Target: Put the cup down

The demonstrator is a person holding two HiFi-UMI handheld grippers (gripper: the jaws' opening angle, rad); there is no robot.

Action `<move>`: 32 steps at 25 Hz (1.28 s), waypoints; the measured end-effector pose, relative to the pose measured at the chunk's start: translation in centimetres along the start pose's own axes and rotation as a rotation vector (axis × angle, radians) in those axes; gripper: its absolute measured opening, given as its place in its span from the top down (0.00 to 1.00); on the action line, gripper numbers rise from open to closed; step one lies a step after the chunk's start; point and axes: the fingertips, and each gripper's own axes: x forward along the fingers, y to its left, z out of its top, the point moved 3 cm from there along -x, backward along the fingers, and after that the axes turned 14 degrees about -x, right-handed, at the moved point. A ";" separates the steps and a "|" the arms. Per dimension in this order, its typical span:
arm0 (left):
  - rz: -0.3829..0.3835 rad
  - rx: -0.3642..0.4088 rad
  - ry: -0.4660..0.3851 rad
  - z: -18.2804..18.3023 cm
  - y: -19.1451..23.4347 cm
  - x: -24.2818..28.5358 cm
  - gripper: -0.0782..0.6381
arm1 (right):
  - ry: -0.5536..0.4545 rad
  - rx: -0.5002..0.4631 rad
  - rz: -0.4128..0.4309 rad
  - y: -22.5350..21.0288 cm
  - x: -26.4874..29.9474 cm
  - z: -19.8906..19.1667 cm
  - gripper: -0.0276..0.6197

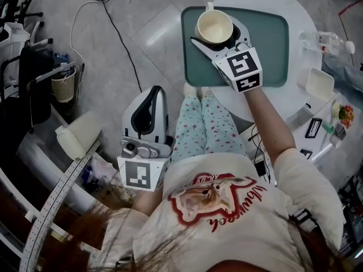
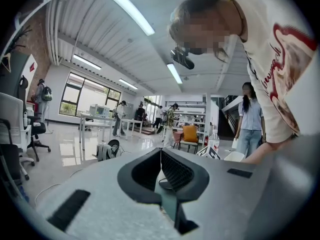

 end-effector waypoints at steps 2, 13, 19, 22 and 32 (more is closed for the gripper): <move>-0.002 0.000 -0.006 0.2 -0.1 0.0 0.87 | 0.003 -0.002 -0.001 0.0 0.0 0.0 0.32; -0.017 0.022 -0.009 0.7 -0.9 0.0 0.87 | 0.048 -0.011 -0.011 0.4 0.2 -0.3 0.32; -0.028 0.029 -0.007 0.9 -1.4 0.3 0.87 | 0.055 0.006 -0.012 0.4 0.1 -0.4 0.32; -0.032 0.029 -0.006 1.0 -1.5 0.2 0.87 | 0.046 0.027 -0.015 0.4 -0.2 -0.3 0.32; -0.051 0.027 -0.001 1.1 -1.5 0.2 0.87 | 0.060 0.009 -0.026 0.9 -1.2 -0.1 0.32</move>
